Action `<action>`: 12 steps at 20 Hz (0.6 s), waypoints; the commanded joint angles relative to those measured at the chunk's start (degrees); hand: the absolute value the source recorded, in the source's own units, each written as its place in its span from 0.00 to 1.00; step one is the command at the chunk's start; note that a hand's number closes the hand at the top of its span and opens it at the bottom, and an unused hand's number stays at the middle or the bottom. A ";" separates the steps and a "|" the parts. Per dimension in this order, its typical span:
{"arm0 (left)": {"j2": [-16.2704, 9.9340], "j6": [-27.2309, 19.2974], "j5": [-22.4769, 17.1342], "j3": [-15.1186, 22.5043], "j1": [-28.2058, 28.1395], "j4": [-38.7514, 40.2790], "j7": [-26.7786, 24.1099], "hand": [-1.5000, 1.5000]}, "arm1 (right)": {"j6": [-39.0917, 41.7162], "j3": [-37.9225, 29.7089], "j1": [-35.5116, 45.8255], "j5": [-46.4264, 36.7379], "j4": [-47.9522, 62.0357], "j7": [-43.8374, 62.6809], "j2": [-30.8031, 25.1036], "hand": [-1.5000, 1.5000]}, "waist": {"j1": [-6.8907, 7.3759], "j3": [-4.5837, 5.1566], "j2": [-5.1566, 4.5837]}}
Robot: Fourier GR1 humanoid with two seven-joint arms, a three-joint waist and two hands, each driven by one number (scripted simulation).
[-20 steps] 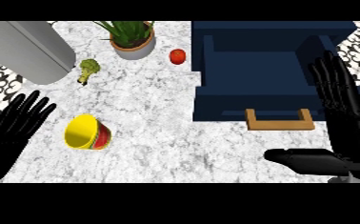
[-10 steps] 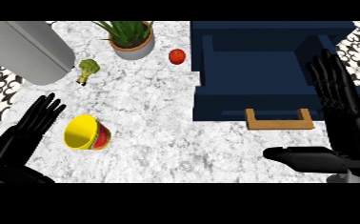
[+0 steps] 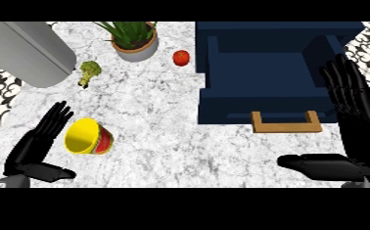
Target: Pick up the cup, place it into the drawer and close the drawer
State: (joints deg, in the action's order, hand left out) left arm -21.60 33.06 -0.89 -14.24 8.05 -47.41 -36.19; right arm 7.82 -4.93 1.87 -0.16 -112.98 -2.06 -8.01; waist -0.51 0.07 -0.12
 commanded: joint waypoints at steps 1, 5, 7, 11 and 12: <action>-1.63 4.48 1.75 0.08 3.57 9.57 -9.91 0.00 | -0.23 -1.02 2.63 1.40 -0.57 2.29 -0.11 0.00 | 0.01 0.02 -0.02; -0.96 1.71 4.07 1.08 7.49 18.43 -15.15 0.00 | 0.06 -0.27 2.43 -0.83 3.51 -1.46 0.11 0.00 | -0.23 0.07 -0.20; -2.21 2.64 2.60 -0.07 11.94 21.45 -13.14 0.00 | 1.66 -0.39 0.13 0.97 2.20 -2.86 0.04 0.00 | -0.90 0.11 -0.32; -2.41 1.68 4.47 1.14 9.78 25.00 -20.84 0.00 | 0.36 1.16 1.70 -0.31 0.51 0.58 0.74 0.00 | -0.84 0.18 -0.37; -2.28 1.18 4.58 1.33 11.30 25.41 -20.38 0.00 | 0.71 0.42 2.34 0.25 1.27 1.25 0.12 0.00 | -0.89 0.18 -0.39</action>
State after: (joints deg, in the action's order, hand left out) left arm -23.35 28.23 3.04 -13.01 16.91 -26.80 -47.85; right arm 7.92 -4.27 3.93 -0.40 -112.50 -1.13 -7.55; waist -1.12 0.22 -0.40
